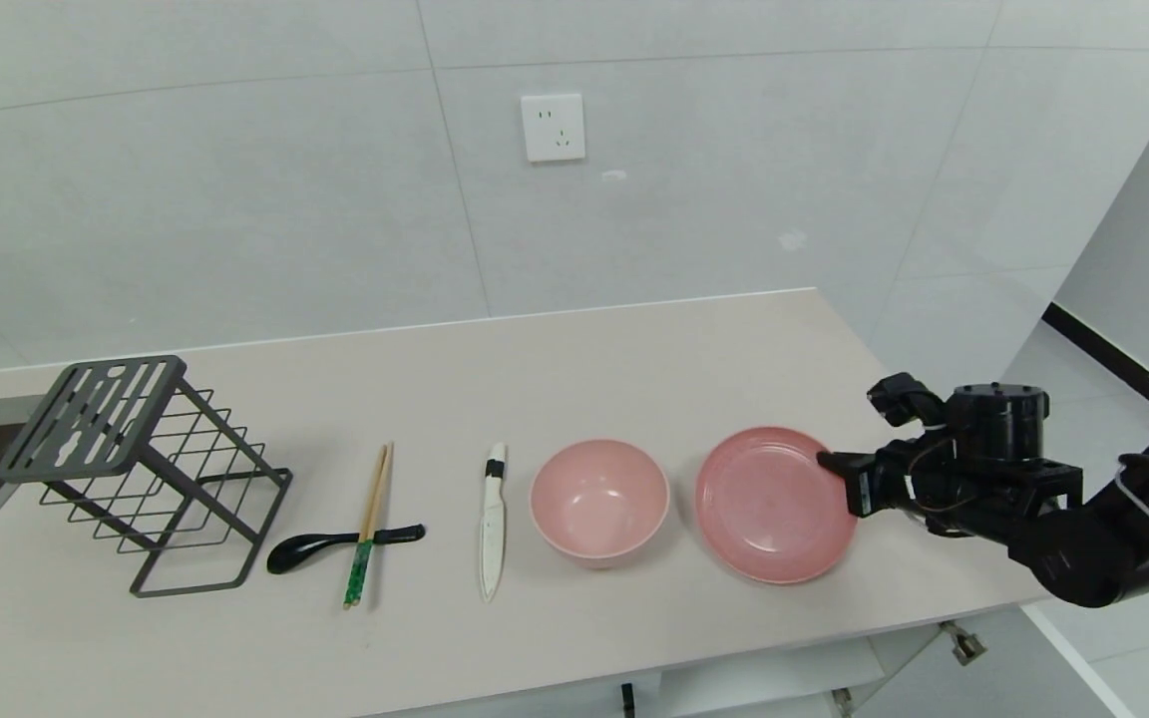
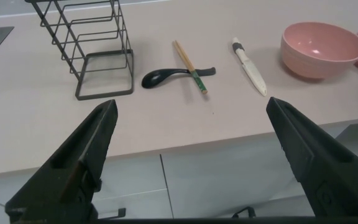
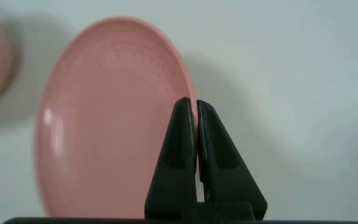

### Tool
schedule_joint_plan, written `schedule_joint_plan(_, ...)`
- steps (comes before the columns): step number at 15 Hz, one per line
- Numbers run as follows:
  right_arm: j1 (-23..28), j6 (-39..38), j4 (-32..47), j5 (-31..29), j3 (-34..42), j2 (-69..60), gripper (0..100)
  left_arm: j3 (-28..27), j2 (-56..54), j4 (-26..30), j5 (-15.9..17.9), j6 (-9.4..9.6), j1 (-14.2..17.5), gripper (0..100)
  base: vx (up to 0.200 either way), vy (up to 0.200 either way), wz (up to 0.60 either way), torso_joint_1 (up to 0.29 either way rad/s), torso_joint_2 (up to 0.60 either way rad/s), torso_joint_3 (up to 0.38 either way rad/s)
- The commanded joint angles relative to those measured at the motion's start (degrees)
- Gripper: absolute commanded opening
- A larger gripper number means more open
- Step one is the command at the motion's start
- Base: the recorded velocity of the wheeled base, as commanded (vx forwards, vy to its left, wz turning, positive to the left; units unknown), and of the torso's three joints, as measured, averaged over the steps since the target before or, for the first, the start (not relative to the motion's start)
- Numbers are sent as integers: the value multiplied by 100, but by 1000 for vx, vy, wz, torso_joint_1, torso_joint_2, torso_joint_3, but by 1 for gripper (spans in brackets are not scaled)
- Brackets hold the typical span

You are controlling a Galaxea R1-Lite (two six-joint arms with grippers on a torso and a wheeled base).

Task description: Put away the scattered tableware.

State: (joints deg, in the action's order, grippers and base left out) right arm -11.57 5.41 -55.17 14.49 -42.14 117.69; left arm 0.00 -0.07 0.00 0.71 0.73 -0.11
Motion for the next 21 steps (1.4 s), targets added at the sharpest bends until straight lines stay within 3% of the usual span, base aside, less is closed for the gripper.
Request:
schedule_joint_plan(1, -3, 21, -99, 36, 294, -1275, 0, 0, 7, 0, 0, 24, 2, 100, 0, 0, 0, 0, 0, 0)
schedule_joint_plan(3, -3, 39, -231, 53, 716, -1714, 0, 0, 7, -114, 26, 138, 2, 100, 0, 0, 0, 0, 0, 0)
schedule_joint_plan(5, 14, 30, -389, 62, 910, -2127, 0, 0, 7, -853, 35, 287, 2, 100, 0, 0, 0, 0, 0, 0)
schedule_joint_plan(6, 49, 21, -398, 62, 927, -2321, 0, 0, 7, -993, 70, 261, 2, 100, 0, 0, 0, 0, 0, 0)
schedule_joint_plan(7, 85, 30, -398, 62, 980, -2470, 0, 0, 7, -1072, 254, 243, 2, 100, 0, 0, 0, 0, 0, 0)
schedule_joint_plan(9, 93, 39, -406, 62, 1244, -2734, 0, -229, 78, -1055, 975, 278, 2, 100, 0, 0, 0, 0, 0, 0)
schedule_joint_plan(13, 93, 56, -582, 71, 1578, -3226, 0, -1424, 1343, -483, 1713, 287, -244, 100, 0, 0, 0, 0, 0, 0)
schedule_joint_plan(17, 93, 144, -679, 229, 1806, -3525, 0, -1644, 2380, -483, 2276, 296, -349, 100, 0, 0, 0, 0, 0, 0)
schedule_joint_plan(18, 93, 144, -679, 229, 1806, -3525, 0, -1644, 2380, -483, 2276, 296, -349, 100, 0, 0, 0, 0, 0, 0)
schedule_joint_plan(21, 93, 215, -855, 308, 2105, -3542, 0, -1872, 3962, -712, 2434, 296, -754, 100, 0, 0, 0, 0, 0, 0)
